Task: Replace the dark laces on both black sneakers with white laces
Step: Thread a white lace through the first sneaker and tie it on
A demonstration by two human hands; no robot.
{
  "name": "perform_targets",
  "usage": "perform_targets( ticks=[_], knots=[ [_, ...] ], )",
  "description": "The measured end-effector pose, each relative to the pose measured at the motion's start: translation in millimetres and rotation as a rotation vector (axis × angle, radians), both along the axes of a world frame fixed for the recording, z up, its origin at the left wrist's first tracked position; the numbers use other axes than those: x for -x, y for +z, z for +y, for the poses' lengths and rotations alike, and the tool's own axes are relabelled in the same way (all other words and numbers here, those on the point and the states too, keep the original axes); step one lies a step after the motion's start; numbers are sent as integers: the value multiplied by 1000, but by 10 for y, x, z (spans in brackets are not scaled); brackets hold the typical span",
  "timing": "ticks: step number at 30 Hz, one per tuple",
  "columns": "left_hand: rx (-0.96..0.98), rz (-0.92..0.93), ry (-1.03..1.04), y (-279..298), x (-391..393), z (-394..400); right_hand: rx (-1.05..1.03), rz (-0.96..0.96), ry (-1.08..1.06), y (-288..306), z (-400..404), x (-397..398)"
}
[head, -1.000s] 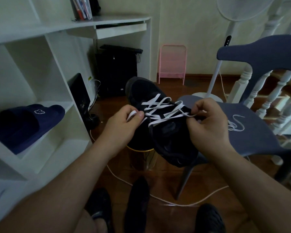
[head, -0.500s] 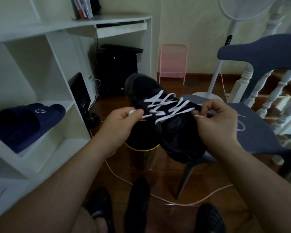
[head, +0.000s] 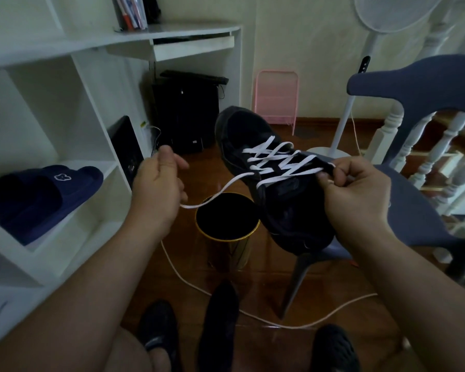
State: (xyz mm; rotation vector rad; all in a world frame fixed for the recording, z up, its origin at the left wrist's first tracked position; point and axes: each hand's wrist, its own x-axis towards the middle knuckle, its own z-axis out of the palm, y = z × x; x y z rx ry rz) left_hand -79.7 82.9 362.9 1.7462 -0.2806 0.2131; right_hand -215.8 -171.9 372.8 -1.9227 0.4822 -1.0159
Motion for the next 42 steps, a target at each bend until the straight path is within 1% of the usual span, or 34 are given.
perform_targets(
  ticks=[1,2,4,6,8,10,13,15,17,19,21,22,27,28,30,33,35,39,42],
  knots=[
    [-8,4,45,9,-19,25,-18,4,-3,1,5,6],
    [-74,-38,100,17,-55,69,-30,9,-4,6,12,15],
    [-284,-166,138,51,-93,174,-42,22,1,7,17,25],
    [-444,-263,85,110,-72,230,-52,44,11,-4,16,20],
    [-449,-226,-18,125,-2,199,-61,71,15,-13,16,9],
    [-320,-119,-164,117,96,123,-91,102,19,-5,25,5],
    [69,77,-429,152,214,-23,-145,125,45,7,63,8],
    [286,190,-525,187,265,-116,-166,131,63,6,79,0],
    [377,269,-546,188,277,-161,-203,149,70,-2,75,-14],
    [392,318,-534,212,296,-189,-256,167,94,-11,64,-29],
    [355,340,-527,235,328,-228,-296,183,123,-29,55,-35],
    [298,312,-517,241,332,-244,-295,189,136,-36,52,-35],
    [-209,-72,-367,136,342,-272,-228,251,192,-38,80,-33],
    [-285,-126,-345,115,342,-273,-227,267,206,-32,93,-26],
    [-365,-179,-333,99,354,-282,-282,281,255,-16,124,-12],
    [-423,-269,-304,119,349,-328,-395,289,360,31,177,3],
    [-420,-304,-300,121,355,-355,-442,277,398,61,190,7],
    [-358,-301,-282,121,401,-403,-572,256,477,88,202,33],
    [-326,-302,-291,156,459,-430,-631,242,514,102,210,49]
  ],
)
